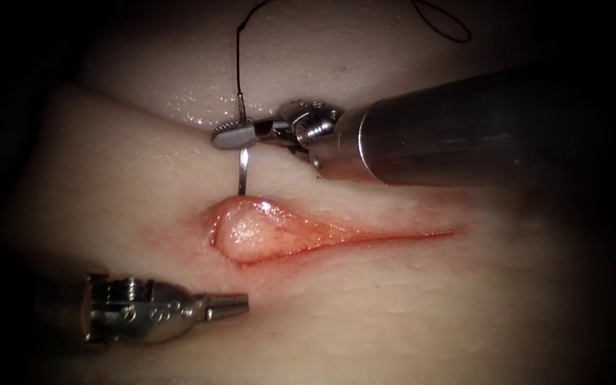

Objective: Wound Closure

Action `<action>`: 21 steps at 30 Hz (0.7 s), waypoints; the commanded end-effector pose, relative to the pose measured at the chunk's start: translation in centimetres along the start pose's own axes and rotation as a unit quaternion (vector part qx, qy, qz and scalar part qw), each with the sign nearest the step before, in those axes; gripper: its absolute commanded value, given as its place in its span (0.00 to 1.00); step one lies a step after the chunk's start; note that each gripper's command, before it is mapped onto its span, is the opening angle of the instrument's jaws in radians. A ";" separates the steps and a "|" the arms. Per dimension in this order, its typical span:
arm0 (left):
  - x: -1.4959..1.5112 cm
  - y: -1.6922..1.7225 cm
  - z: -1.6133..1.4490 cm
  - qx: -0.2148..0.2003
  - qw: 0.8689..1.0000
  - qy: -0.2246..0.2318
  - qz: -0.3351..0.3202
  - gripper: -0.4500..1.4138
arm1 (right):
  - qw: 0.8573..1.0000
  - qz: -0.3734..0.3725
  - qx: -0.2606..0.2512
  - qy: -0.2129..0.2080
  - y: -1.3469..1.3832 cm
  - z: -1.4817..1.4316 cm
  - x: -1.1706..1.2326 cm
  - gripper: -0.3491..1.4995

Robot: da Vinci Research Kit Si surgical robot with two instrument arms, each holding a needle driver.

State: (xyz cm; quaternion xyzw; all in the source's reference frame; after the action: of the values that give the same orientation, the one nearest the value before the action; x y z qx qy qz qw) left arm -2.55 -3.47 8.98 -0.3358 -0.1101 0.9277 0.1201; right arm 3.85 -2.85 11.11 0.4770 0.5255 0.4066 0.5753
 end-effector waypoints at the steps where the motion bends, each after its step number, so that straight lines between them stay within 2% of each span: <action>1: -0.01 0.05 0.08 -0.002 1.000 0.000 0.000 0.00 | 1.000 0.017 0.005 -0.004 0.01 0.11 -0.03 0.00; 6: -0.02 0.05 0.08 -0.002 1.000 0.000 0.000 0.00 | 0.998 0.063 0.022 -0.014 -0.10 0.13 -0.14 0.00; 12: -0.02 0.06 0.08 -0.001 1.000 0.000 0.001 0.00 | 0.996 0.085 0.029 -0.020 -0.17 0.11 -0.19 0.00; 21: -0.02 0.06 0.09 -0.001 1.000 0.000 0.001 0.00 | 0.989 0.139 0.045 -0.012 -0.28 0.11 -0.27 0.00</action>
State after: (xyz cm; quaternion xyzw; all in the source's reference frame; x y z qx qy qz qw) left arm -2.55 -3.48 8.98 -0.3355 -0.1100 0.9280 0.1192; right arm 3.83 -3.19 10.85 0.5769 0.4627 0.4543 0.4967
